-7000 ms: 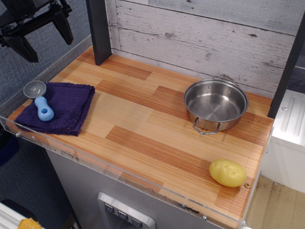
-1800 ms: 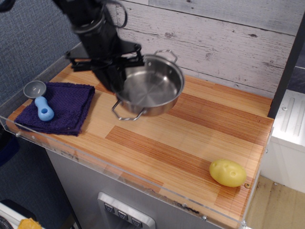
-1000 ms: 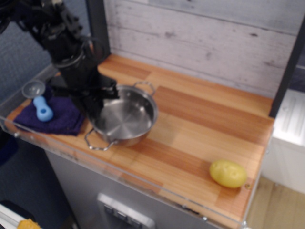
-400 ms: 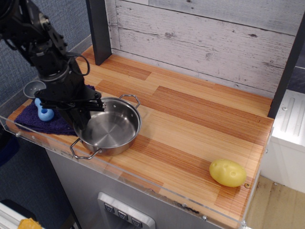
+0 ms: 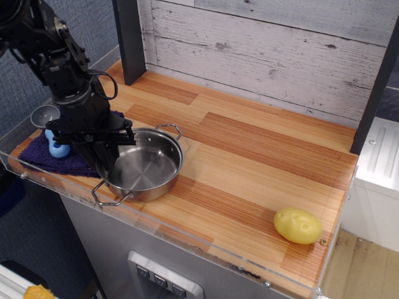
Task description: Place the pot to the right of the purple towel
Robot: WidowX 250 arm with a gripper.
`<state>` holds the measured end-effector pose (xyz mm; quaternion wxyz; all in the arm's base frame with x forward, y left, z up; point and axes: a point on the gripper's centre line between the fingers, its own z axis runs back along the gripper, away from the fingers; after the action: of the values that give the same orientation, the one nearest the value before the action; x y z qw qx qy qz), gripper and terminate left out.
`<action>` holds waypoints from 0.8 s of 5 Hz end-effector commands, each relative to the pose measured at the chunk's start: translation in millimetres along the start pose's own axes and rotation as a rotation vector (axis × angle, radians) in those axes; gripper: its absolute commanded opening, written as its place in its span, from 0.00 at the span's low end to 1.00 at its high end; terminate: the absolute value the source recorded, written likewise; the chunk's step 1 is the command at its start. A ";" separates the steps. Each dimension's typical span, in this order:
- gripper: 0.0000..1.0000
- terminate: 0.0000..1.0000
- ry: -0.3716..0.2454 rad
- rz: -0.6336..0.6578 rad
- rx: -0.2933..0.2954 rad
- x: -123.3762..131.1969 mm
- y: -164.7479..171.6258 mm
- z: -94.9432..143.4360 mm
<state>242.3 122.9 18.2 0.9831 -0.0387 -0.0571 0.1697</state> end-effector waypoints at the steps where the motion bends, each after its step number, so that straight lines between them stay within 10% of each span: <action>1: 1.00 0.00 -0.023 0.023 0.015 3.7 4.8 10.0; 4: 1.00 0.00 -0.049 0.007 -0.010 8.4 -2.8 19.7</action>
<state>242.7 118.5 22.9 0.9808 -0.0531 -0.0524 0.1800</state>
